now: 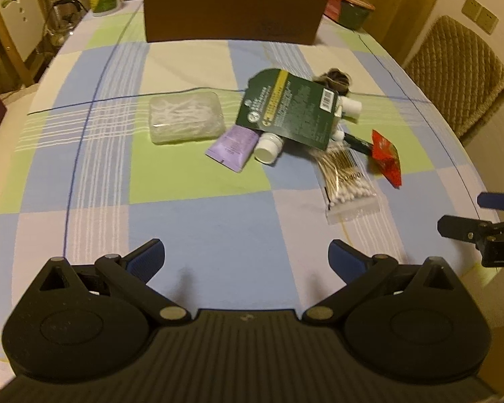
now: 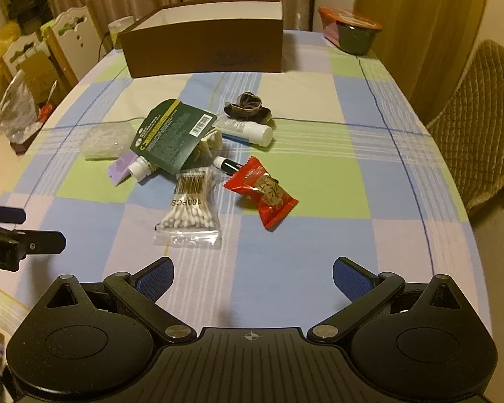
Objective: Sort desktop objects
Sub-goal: 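Grasp the cotton swab bag with the left tool while the right tool grasps the red candy packet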
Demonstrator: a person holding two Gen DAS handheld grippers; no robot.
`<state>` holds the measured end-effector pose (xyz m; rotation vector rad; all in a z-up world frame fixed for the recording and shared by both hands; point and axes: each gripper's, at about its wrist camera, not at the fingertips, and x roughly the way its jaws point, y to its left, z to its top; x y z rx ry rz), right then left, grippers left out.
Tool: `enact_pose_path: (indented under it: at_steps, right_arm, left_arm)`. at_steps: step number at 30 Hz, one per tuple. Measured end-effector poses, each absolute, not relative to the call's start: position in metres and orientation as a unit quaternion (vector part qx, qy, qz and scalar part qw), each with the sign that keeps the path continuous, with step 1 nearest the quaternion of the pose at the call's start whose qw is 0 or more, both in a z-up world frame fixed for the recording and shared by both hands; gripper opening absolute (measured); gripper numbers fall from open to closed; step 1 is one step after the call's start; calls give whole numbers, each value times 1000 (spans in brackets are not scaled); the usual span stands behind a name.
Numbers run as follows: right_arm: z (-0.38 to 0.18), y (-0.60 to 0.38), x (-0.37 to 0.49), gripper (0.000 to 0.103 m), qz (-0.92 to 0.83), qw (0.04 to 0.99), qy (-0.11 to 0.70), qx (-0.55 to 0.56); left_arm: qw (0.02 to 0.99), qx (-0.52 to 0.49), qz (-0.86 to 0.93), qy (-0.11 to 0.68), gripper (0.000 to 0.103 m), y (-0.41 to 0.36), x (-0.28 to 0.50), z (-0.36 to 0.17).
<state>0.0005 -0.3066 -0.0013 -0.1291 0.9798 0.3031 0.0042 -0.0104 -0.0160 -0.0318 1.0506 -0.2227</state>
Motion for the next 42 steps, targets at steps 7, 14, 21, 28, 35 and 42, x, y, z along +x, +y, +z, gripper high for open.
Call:
enact_pose_path:
  at_steps: [7, 14, 21, 28, 35, 42]
  right_arm:
    - [-3, -312, 28, 103, 181, 870, 443, -120]
    - [-26, -310, 74, 103, 276, 839, 431, -186]
    - [-48, -306, 102, 79, 345, 804, 429, -227]
    - [-62, -308, 113, 79, 383, 780, 420, -261]
    - [-68, -312, 118, 65, 407, 766, 410, -280]
    - [-69, -316, 123, 55, 410, 765, 408, -282]
  left_arm:
    - [858, -17, -117, 499, 102, -32, 13, -22]
    - [863, -23, -90, 497, 101, -66, 36, -35]
    - [862, -13, -83, 500, 95, -101, 59, -46]
    - [863, 5, -93, 497, 93, -126, 71, -52]
    - [861, 14, -101, 498, 83, -142, 80, -62]
    - [852, 43, -116, 509, 65, -154, 86, -73]
